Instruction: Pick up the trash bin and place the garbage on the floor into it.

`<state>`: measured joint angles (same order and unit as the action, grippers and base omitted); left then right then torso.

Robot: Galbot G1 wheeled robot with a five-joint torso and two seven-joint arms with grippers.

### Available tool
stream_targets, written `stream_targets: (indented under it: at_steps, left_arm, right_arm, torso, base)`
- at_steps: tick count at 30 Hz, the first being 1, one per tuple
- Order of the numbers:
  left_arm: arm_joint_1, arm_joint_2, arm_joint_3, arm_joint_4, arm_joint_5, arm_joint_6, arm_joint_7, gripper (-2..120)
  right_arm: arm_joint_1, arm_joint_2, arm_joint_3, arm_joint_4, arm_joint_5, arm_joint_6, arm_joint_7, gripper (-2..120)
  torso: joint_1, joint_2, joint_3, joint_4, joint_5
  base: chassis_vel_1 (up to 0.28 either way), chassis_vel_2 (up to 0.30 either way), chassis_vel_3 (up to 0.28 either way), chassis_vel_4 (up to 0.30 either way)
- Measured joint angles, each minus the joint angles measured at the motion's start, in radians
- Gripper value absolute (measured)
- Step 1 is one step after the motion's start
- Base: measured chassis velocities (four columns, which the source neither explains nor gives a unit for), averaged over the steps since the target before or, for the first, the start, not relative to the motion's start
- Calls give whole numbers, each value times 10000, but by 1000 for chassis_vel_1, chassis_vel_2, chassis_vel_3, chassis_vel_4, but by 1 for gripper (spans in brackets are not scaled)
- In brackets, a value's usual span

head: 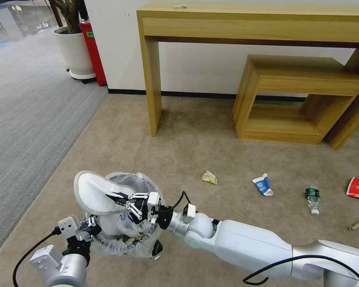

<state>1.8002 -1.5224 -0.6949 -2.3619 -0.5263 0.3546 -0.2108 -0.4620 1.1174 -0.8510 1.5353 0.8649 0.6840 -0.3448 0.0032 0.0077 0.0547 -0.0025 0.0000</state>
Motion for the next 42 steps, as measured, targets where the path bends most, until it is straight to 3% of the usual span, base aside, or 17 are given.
stream_targets:
  at_steps: [3, 8, 10, 12, 23, 32, 41, 42]
  left_arm:
    - [-33, -29, -11, 32, -5, -15, 3, 1]
    - [-41, -45, -4, 69, 6, -16, 12, 1]
    - [-51, -69, 8, 133, 46, -24, 30, 1]
    - [-47, -76, 15, 140, 51, -30, 36, 1]
    - [-61, 34, -112, 308, 26, -28, 23, 1]
    - [-298, 103, -145, 692, -56, -3, -62, 1]
    - [-305, 236, -162, 787, -123, 26, -103, 1]
    - [-300, 260, -119, 773, -125, 31, -99, 1]
  right_arm:
    - [-77, -46, 81, -123, -117, 70, -82, 35]
    - [-83, -76, 102, -131, -135, 87, -117, 46]
    - [-84, -50, 171, -152, -164, 101, -126, 61]
    - [-82, -21, 204, -156, -169, 105, -122, 65]
    - [-65, -95, 859, -65, -224, 78, 266, 61]
    - [-374, -784, 1611, 822, -182, -187, 633, 86]
    - [-562, -1334, 2297, 1301, -191, -585, 1415, 96]
    - [-702, -1539, 2728, 1465, -225, -768, 1843, 99]
  torso:
    - [0, 0, 0, 0, 0]
    - [0, 0, 0, 0, 1]
    - [0, 0, 0, 0, 0]
    - [0, 0, 0, 0, 0]
    - [0, 0, 0, 1, 0]
    - [0, 0, 0, 0, 0]
    - [0, 0, 0, 1, 3]
    - [0, -1, 0, 1, 1]
  base:
    - [0, 0, 0, 0]
    - [0, 0, 0, 0]
    - [0, 0, 0, 0]
    - [0, 0, 0, 0]
    - [0, 0, 0, 0]
    - [0, 0, 0, 0]
    - [0, 0, 0, 0]
    - [0, 0, 0, 0]
